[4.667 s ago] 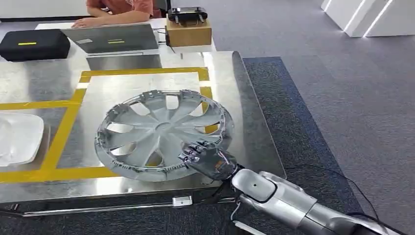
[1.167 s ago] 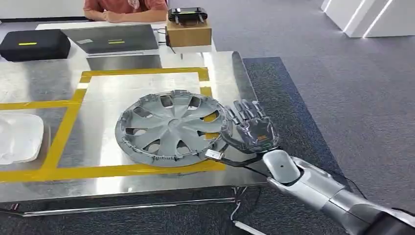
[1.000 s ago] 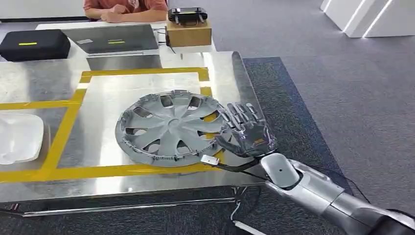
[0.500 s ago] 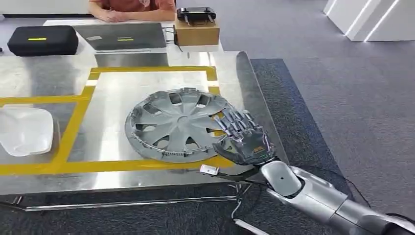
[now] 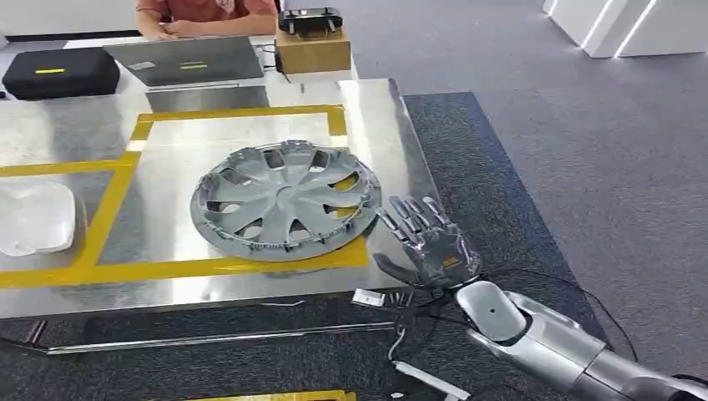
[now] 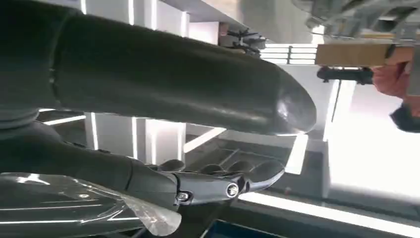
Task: Take the parts from the cabinet and place them on the table.
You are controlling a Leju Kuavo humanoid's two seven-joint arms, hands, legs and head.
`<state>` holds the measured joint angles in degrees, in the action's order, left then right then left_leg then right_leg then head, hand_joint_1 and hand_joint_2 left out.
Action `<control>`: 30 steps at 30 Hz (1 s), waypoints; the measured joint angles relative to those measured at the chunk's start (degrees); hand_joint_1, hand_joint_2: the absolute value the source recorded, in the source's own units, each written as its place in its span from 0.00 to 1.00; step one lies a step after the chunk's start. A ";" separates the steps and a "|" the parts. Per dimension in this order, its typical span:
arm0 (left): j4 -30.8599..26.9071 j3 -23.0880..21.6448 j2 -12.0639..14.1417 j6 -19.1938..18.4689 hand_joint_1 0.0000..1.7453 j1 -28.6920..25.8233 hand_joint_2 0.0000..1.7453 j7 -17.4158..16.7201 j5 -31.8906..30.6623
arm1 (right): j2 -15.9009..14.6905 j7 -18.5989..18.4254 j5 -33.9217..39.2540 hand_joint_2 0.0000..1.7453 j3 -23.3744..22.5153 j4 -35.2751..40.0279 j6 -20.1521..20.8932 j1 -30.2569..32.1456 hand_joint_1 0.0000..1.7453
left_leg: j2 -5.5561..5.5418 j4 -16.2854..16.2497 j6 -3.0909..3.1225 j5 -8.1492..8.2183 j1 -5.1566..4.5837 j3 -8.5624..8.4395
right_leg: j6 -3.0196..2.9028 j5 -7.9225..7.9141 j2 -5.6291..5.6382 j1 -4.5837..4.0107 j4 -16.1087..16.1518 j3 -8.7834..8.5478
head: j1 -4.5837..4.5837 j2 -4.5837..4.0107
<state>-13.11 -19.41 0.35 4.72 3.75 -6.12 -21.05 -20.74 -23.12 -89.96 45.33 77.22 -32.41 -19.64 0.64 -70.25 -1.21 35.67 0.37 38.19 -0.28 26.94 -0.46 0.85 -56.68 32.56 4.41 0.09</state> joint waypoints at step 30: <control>0.28 1.55 -0.02 1.01 0.00 -0.63 0.00 0.70 0.00 | 8.07 7.74 0.07 0.00 -11.32 -0.07 2.38 6.27 0.00 | -0.47 5.17 0.85 -4.46 -0.42 1.27 | -0.97 0.47 -0.18 -1.01 3.76 -4.68 | 1.44 0.02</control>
<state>-12.83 -17.86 0.33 5.73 3.13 -5.42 -21.05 -12.67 -15.39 -89.90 34.00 77.15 -30.03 -13.38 0.16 -65.08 -0.36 31.21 -0.05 39.46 -1.26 27.41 -0.64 -0.16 -52.92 27.87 5.86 0.11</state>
